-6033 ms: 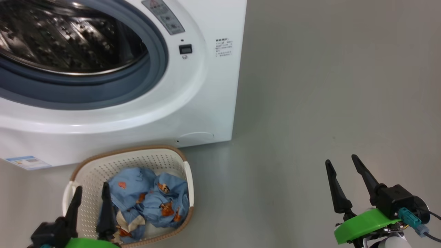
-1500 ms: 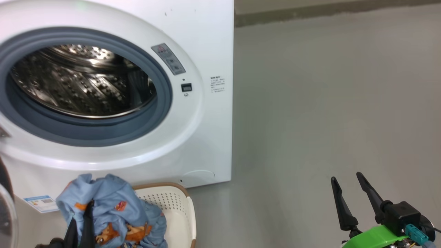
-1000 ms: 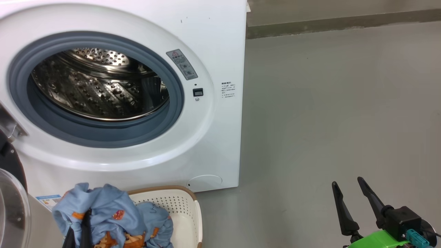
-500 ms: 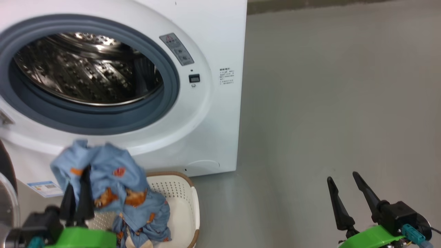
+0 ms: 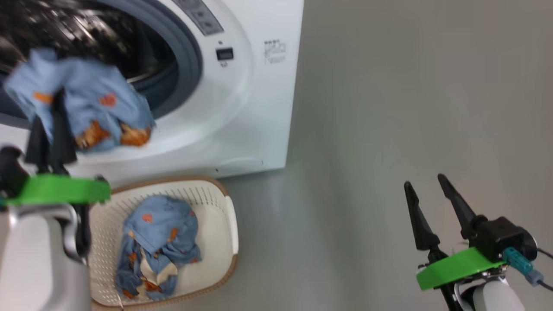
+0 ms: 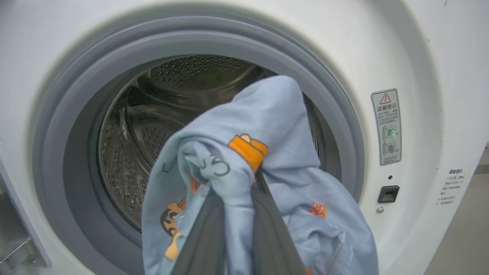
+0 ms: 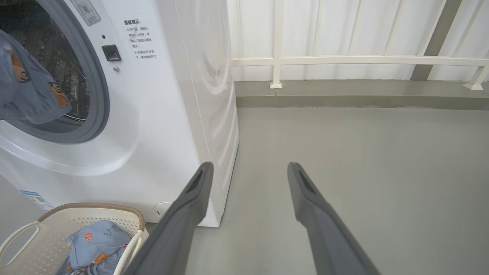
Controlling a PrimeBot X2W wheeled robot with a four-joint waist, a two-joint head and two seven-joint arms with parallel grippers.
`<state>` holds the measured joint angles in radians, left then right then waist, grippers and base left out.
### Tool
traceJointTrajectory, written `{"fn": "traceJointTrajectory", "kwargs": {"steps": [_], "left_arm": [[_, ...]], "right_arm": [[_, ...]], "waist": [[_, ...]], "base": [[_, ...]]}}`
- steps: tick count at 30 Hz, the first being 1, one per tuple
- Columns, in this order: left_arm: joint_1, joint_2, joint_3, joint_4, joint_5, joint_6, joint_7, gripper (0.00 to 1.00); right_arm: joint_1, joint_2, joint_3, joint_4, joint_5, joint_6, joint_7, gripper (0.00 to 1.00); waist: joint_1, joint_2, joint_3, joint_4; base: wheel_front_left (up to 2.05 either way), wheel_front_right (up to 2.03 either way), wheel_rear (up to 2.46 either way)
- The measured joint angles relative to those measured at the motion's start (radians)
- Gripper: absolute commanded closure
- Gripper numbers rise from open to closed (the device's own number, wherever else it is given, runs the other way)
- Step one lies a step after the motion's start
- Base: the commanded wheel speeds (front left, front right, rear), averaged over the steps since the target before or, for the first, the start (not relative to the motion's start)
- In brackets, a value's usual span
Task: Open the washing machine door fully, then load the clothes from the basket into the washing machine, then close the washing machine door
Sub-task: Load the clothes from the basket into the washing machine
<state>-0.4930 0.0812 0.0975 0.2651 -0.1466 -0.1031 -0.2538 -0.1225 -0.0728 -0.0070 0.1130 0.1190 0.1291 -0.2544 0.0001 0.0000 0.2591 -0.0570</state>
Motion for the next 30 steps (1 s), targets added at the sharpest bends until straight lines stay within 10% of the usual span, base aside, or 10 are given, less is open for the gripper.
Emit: {"fn": "traceJointTrajectory", "kwargs": {"steps": [30], "left_arm": [[-0.722,0.192,-0.039,0.572,-0.054,-0.025,0.112,1.0]], "right_arm": [[-0.151,0.015,0.06,-0.019,0.015,0.0,0.0,0.0]], "waist": [[0.0,0.0,0.394,-0.112]], "base": [[0.0,0.0,0.0]]}}
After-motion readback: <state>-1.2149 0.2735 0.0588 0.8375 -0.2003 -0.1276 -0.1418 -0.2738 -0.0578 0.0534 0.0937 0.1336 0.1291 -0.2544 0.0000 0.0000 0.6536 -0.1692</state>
